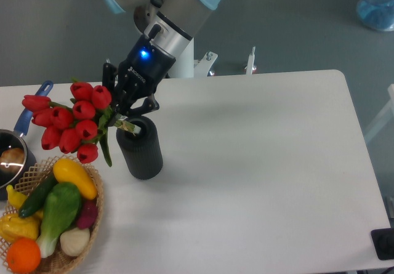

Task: Insert the flowers into the vase
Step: 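Lower the tulip stems into the vase opening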

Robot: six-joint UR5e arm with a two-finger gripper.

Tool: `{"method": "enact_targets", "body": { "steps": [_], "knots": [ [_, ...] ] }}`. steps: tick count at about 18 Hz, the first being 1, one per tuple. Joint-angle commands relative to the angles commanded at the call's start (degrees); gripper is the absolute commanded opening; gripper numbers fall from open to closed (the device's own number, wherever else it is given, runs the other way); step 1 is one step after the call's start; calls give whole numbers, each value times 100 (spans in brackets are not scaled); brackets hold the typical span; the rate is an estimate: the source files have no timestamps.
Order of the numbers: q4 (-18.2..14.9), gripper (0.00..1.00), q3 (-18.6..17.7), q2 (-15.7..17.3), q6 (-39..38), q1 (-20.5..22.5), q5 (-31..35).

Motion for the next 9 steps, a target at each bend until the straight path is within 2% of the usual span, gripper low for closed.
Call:
{"method": "enact_targets", "body": {
  "steps": [9],
  "knots": [
    [-18,0,-422,35,150,176,-370]
  ]
}}
